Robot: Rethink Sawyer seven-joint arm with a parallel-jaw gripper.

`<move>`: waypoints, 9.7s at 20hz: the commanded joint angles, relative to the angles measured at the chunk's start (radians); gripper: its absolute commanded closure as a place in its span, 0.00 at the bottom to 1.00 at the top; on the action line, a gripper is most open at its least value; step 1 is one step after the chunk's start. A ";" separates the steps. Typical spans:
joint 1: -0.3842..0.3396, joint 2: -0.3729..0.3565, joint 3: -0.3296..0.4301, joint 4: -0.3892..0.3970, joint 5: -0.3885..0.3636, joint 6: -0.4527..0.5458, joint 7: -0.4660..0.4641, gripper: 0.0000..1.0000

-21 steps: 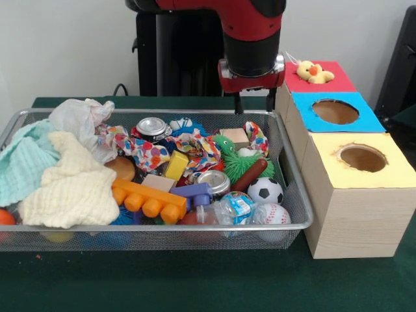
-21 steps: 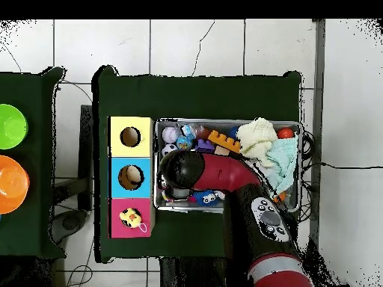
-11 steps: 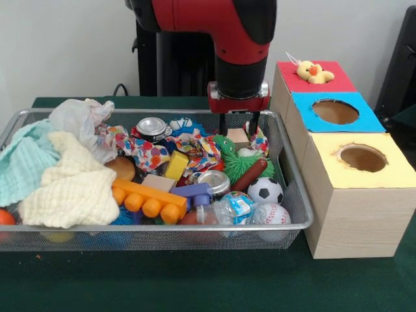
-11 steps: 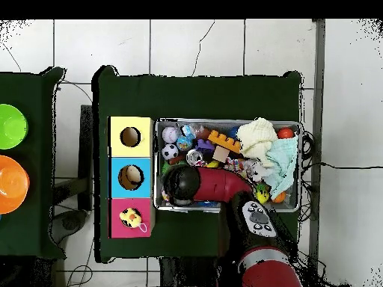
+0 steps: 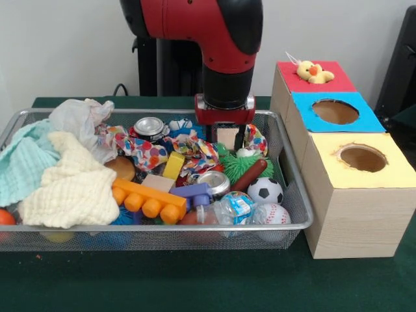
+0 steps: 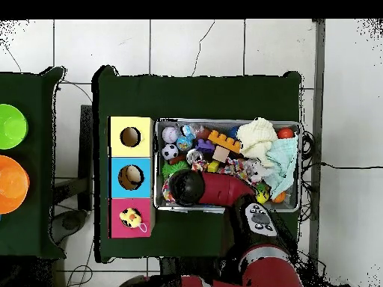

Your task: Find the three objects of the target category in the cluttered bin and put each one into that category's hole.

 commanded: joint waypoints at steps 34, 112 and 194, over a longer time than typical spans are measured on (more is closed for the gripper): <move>0.281 0.314 -0.605 -0.450 -0.588 -0.345 0.212 0.00; -0.152 -0.124 0.300 -0.053 -0.153 -0.012 0.078 0.00; 0.275 0.432 -0.318 -0.533 -0.217 0.725 -0.245 0.00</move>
